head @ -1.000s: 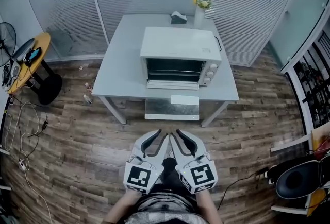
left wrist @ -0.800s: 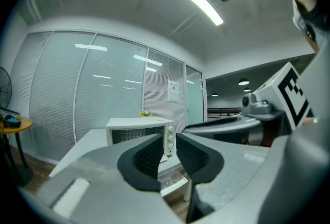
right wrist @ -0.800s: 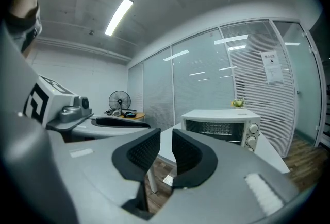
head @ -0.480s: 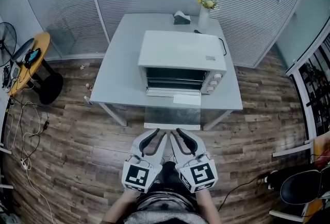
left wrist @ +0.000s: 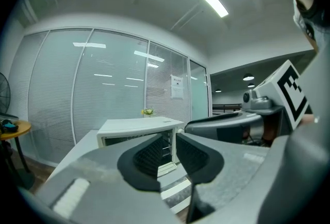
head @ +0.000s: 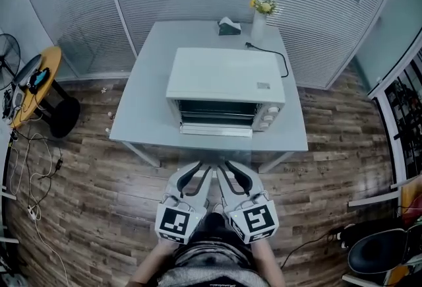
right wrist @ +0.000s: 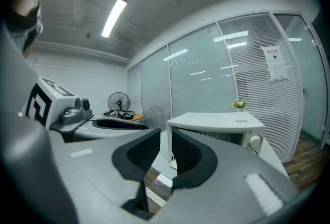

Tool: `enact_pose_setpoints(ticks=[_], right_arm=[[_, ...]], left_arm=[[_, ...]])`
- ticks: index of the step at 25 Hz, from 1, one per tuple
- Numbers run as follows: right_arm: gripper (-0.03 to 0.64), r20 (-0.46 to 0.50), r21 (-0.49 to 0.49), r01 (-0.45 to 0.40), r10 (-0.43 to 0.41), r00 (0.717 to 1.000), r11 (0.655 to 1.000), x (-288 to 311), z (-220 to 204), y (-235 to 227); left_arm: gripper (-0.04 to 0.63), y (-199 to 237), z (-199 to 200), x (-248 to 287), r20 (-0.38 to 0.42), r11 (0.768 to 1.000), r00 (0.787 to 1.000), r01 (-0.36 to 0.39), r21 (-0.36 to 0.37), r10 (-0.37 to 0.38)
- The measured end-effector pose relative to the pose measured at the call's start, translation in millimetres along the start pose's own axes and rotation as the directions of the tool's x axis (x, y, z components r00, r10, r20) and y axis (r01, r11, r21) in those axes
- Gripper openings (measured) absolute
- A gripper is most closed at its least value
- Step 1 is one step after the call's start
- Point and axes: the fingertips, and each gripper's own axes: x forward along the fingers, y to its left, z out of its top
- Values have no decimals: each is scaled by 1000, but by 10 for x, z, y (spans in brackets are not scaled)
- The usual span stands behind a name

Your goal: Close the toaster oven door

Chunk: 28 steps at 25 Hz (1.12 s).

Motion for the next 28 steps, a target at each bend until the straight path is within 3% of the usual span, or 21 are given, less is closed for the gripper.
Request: enact_pose_setpoints(ticks=[8, 13, 28], right_arm=[[66, 16, -27, -30, 31, 999, 999, 231, 98, -292], [66, 5, -20, -22, 22, 1000, 1000, 364, 84, -393], [64, -22, -22, 76, -77, 997, 997, 828, 122, -571]], left_arm=[[87, 100, 71, 375, 17, 1000, 1000, -24, -1, 24], [87, 219, 88, 499, 16, 999, 1000, -24, -42, 25], [87, 600, 101, 868, -6, 997, 997, 73, -17, -73]])
